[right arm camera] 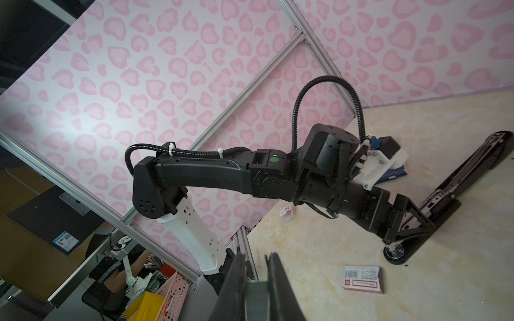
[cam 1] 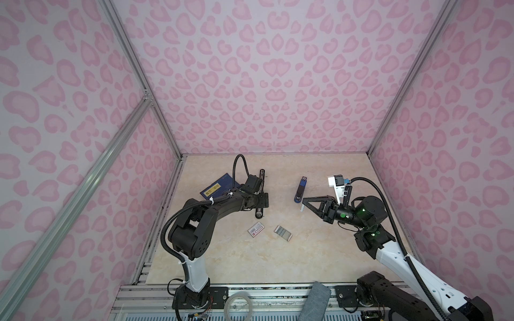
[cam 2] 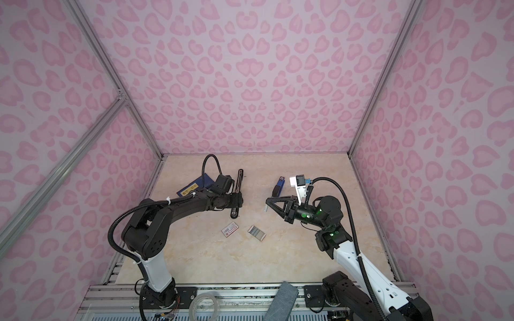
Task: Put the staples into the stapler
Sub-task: 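Open the left gripper and move it onto the long black stapler's base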
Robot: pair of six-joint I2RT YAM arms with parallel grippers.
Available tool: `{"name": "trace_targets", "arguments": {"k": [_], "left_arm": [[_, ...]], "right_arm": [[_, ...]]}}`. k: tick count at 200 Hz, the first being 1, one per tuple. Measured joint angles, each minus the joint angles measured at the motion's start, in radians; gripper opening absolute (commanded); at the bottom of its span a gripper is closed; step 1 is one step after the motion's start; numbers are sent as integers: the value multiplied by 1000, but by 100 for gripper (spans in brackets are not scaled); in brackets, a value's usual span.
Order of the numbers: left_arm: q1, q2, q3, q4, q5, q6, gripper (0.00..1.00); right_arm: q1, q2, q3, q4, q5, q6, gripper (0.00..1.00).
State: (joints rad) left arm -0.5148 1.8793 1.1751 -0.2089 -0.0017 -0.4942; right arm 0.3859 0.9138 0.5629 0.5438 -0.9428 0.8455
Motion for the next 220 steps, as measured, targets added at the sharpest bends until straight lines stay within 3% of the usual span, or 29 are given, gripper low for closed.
{"name": "trace_targets", "arguments": {"k": [72,136,192,220], "left_arm": [[-5,88,58,19,64,16,69],[-78,106,97,23,116,2,63],[-113,112,102,24,127,-13,68],[-115,17,27,23,130,-31,71]], "right_arm": [[-7,1,-6,7,0,0,16],[-8,1,-17,20,0,8,16],[-13,-7,-17,-2,17,-4,16],[-15,14,10,-63,41,-40,16]]}}
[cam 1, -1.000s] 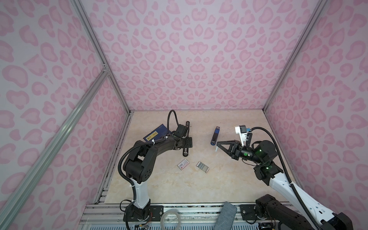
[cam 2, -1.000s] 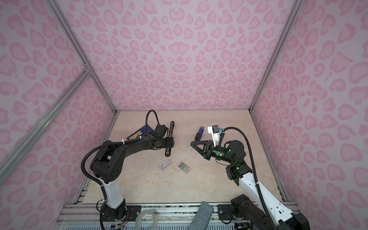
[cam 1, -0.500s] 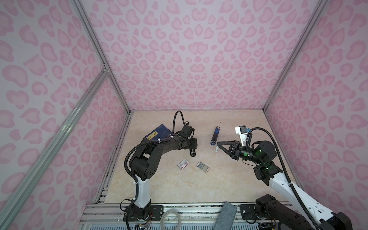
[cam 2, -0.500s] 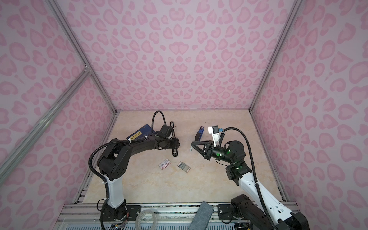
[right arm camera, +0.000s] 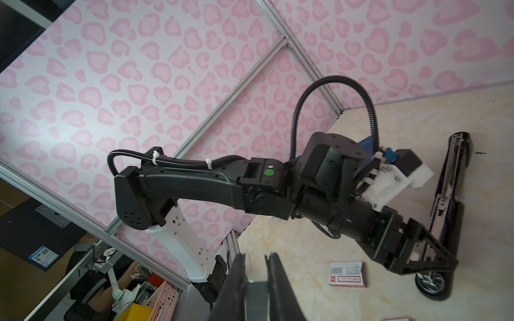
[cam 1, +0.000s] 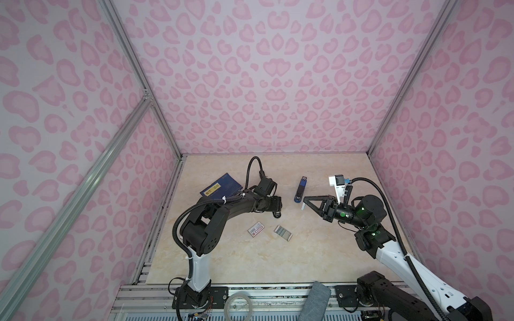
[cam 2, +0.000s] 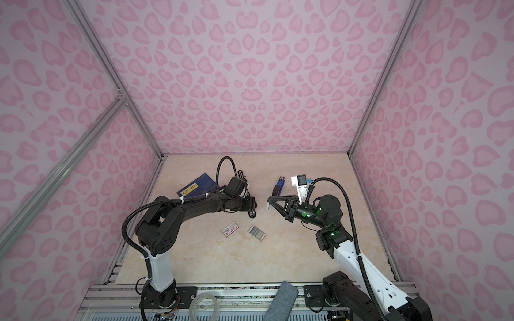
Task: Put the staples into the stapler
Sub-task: 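Carry the strip over the channel with the right gripper while the left holds the stapler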
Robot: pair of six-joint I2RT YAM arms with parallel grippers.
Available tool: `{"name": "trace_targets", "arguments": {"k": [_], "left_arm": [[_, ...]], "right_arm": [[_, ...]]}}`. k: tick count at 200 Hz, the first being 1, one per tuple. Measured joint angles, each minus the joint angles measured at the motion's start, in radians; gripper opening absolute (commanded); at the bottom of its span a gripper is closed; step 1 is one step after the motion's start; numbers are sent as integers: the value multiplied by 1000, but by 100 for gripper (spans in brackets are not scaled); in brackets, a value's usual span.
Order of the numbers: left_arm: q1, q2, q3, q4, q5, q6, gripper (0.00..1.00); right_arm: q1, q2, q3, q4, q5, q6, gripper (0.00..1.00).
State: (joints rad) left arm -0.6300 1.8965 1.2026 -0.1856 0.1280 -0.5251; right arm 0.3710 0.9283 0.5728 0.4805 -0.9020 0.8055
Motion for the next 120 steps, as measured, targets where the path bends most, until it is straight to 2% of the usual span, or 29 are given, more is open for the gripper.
{"name": "trace_targets", "arguments": {"k": [31,68,103,120], "left_arm": [[24,-196,-133,11,-29,-10,73],[117,-423,-268,-9,-17,-29,76],[255,-488,-293,-39,96,-91,76],[290,-499,-290,-62,135,-109,76]], "right_arm": [[2,71,73,-97,45,-56,17],[24,192,192,-227,131,-148,17],[60,363,341,-354,240,-233,17],[85,449,421,-415,296,-270,17]]}}
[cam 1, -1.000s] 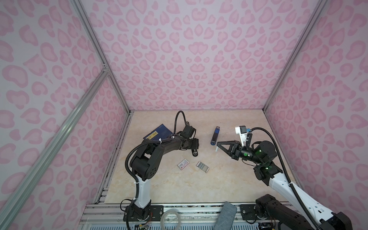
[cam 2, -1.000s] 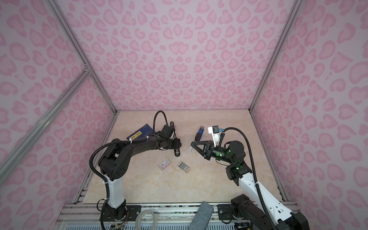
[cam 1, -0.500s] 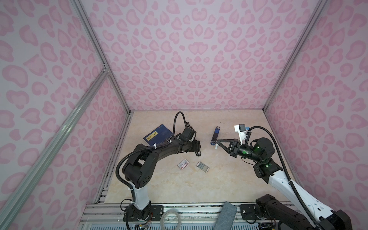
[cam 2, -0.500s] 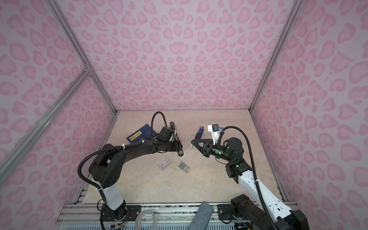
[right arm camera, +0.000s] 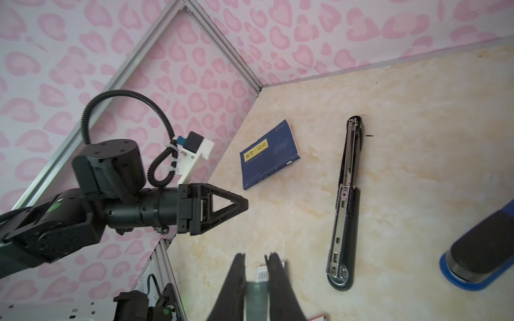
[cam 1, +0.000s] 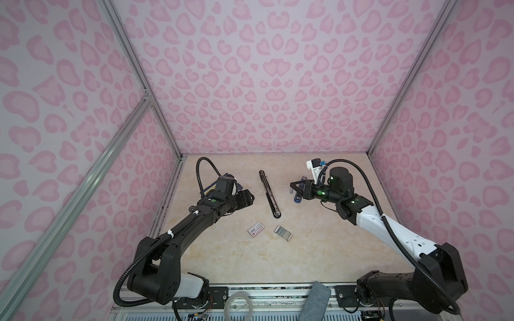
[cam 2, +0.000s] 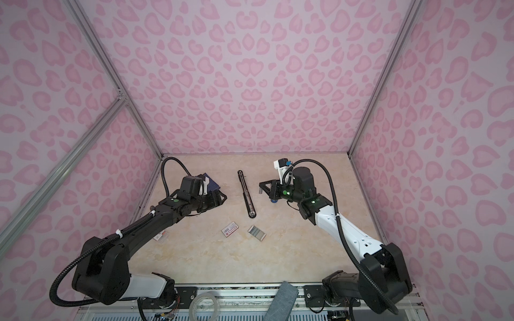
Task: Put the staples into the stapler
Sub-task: 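Carry the strip over the channel with the right gripper while the left holds the stapler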
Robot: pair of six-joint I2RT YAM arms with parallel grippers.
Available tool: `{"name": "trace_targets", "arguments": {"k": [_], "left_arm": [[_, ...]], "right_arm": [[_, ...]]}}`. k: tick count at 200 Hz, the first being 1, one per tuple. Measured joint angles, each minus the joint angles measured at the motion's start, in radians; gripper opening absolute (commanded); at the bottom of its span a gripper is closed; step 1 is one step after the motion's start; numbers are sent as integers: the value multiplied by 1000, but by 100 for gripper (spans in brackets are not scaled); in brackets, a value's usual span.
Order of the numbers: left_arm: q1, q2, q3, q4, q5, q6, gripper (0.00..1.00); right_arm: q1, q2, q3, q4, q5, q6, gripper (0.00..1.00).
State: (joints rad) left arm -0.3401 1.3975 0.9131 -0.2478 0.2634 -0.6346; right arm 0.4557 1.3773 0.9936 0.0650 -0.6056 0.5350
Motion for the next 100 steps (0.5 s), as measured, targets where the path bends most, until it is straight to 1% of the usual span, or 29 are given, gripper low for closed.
{"name": "trace_targets", "arguments": {"k": [21,51,100], "left_arm": [[28,-3,26,-20,46,-8,75],[54,0,51,-24,60,-10,75],[55,16,52,-16,118,4,73]], "right_arm": [[34,105,112,-82,79,-48,17],[80,249,268,-177,183,-109,17],[113,430,407,-235,312,-158,17]]}}
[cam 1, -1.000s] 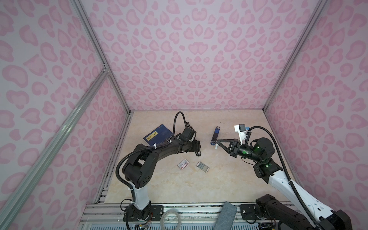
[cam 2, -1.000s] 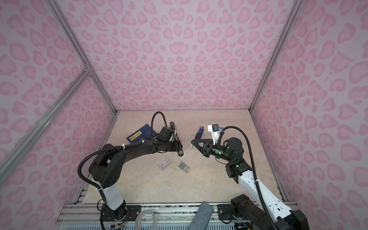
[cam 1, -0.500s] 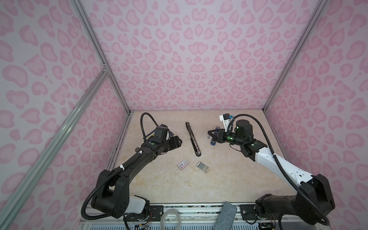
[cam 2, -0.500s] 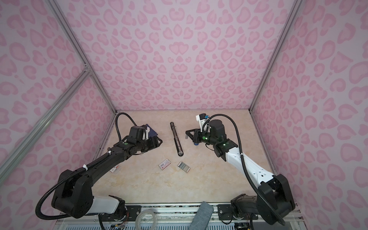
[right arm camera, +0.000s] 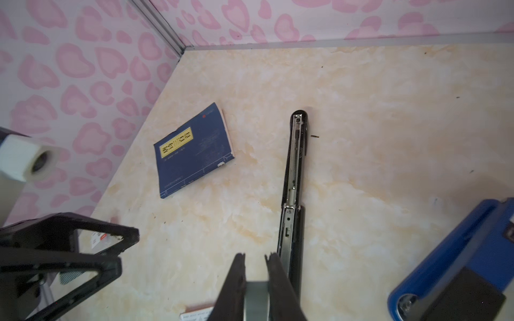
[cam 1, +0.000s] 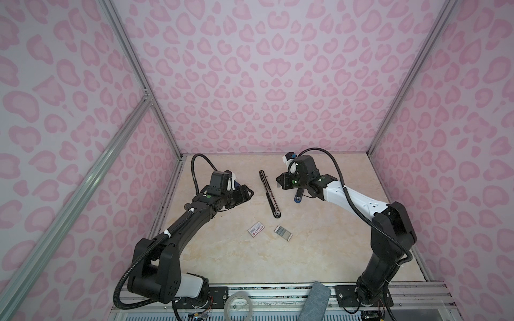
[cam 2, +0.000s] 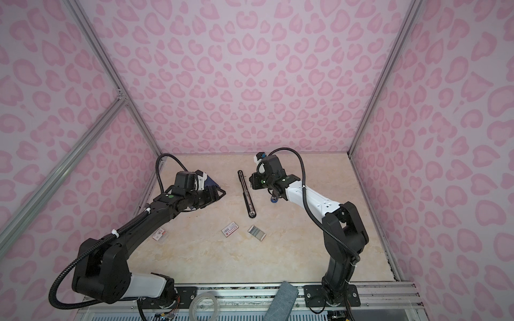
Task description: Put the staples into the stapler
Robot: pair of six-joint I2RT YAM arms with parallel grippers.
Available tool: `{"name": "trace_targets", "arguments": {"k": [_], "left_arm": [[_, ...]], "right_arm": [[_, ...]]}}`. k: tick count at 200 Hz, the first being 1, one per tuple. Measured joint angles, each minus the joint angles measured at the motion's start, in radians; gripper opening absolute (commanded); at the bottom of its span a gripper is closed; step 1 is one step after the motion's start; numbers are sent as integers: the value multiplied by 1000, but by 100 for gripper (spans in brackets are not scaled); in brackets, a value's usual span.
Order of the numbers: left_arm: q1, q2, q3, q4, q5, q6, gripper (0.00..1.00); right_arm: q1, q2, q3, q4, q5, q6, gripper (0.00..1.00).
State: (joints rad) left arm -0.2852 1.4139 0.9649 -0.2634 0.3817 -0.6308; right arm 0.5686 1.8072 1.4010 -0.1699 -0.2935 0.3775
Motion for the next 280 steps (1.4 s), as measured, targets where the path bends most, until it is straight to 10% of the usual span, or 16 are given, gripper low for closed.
{"name": "trace_targets", "arguments": {"k": [280], "left_arm": [[-2,13,-108,56,93,-15,68]], "right_arm": [[88,366,269,-189,210,-49,16]]}}
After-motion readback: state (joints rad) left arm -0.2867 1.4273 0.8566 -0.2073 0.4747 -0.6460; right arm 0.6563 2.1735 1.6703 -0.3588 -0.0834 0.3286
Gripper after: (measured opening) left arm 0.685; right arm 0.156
